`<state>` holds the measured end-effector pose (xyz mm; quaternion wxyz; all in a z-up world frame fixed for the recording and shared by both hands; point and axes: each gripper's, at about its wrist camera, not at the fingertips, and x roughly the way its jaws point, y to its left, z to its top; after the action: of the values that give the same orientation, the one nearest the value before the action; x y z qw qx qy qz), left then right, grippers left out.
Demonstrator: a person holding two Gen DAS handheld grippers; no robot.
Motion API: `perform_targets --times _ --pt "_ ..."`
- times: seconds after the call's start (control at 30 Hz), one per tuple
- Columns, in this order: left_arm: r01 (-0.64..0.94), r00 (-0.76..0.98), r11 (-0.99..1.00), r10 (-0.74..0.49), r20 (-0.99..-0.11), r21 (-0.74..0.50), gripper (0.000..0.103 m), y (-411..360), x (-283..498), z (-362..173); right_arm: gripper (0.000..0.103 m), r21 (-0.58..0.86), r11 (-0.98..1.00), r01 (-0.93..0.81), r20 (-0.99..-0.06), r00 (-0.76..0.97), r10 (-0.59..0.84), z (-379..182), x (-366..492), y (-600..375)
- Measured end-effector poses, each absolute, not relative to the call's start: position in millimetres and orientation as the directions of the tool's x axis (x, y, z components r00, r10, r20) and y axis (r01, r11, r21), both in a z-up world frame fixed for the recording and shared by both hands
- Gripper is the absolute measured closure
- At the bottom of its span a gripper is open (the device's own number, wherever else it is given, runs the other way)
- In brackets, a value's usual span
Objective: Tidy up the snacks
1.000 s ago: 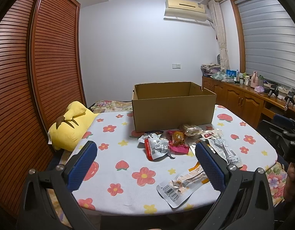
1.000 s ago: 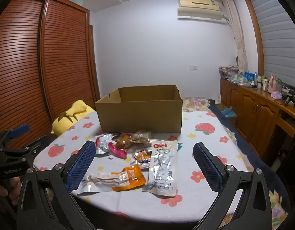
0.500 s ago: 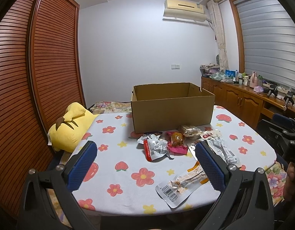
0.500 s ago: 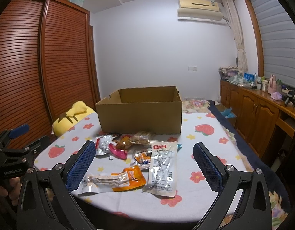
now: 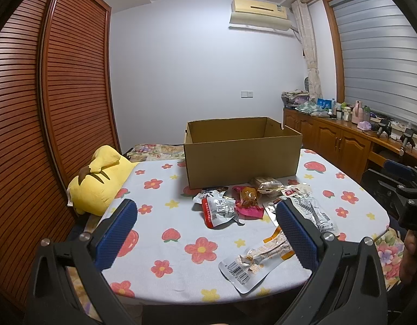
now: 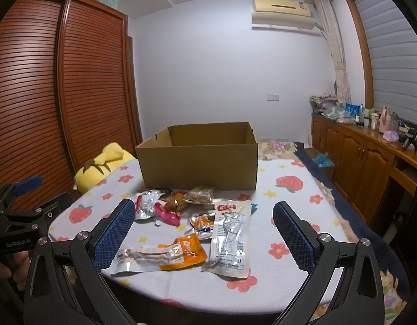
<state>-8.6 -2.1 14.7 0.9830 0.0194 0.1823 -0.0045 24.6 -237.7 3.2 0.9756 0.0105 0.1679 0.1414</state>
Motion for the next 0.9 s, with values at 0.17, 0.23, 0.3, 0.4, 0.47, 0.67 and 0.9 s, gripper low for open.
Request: perform_targets --times 0.17,0.23,0.3,0.4,0.47,0.67,0.9 --pt "0.023 0.935 0.999 -0.008 -0.355 0.038 0.000 -4.1 -11.4 16.2 0.000 0.068 0.960 -0.271 -0.324 0.904 0.278 3.9 23.5 -237.2" --pt "0.025 0.935 0.999 -0.010 -0.355 0.037 0.000 -4.1 -11.8 16.7 0.000 0.068 0.960 -0.271 -0.324 0.904 0.278 3.9 23.4 -237.2" --pt "0.027 0.935 0.999 -0.011 -0.355 0.038 0.000 -4.2 -11.9 16.9 0.000 0.068 0.960 -0.272 -0.325 0.904 0.279 5.1 23.0 -238.1" --pt "0.029 0.934 0.999 -0.013 -0.356 0.038 0.000 -4.6 -12.6 17.4 0.000 0.069 0.960 -0.272 -0.324 0.904 0.279 4.0 23.3 -237.6" --pt "0.032 0.933 0.999 -0.016 -0.359 0.039 0.000 -4.7 -12.7 17.3 0.000 0.067 0.960 -0.271 -0.323 0.905 0.278 4.5 23.0 -237.9" --pt "0.040 0.930 0.998 -0.023 -0.368 0.038 0.000 -4.9 -12.0 16.0 0.000 0.068 0.960 -0.272 -0.324 0.904 0.279 2.7 23.8 -239.1" --pt "0.068 0.918 0.998 -0.056 -0.393 0.016 0.000 -3.3 -5.7 8.3 0.000 0.070 0.959 -0.274 -0.338 0.898 0.281 3.9 23.6 -236.4"
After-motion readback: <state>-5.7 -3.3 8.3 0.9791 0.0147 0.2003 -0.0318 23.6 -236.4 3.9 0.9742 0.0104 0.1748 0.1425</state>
